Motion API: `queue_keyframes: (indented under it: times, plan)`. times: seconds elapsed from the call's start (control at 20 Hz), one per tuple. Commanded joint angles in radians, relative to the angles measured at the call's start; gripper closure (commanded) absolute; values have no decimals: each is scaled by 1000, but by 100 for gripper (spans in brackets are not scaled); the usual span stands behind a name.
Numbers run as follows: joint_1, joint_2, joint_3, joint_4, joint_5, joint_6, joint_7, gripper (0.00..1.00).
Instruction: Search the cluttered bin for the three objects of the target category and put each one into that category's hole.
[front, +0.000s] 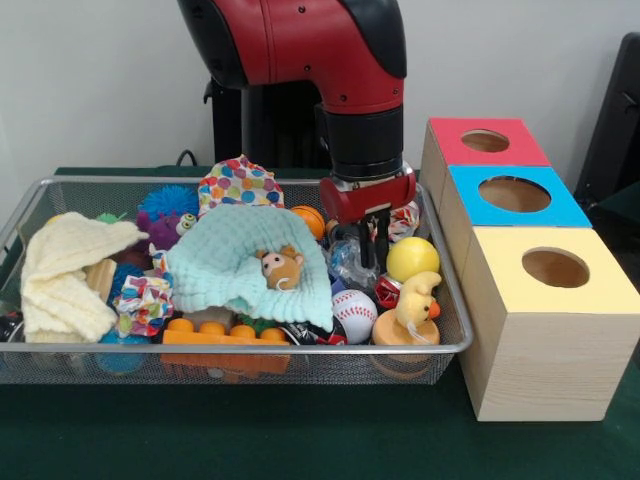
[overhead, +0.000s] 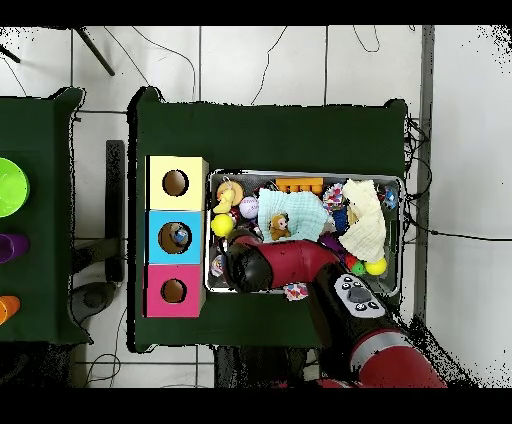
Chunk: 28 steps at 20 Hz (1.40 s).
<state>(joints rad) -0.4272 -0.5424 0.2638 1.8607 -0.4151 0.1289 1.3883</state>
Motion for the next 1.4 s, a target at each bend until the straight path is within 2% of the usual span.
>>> queue_keyframes:
  times: [0.05,0.8,1.4]
  plan:
    - [-3,-59,21,-44,27,125,92,100]
    - [-9,-108,32,-19,41,174,94,100]
    - [-14,-180,41,10,64,235,82,100]
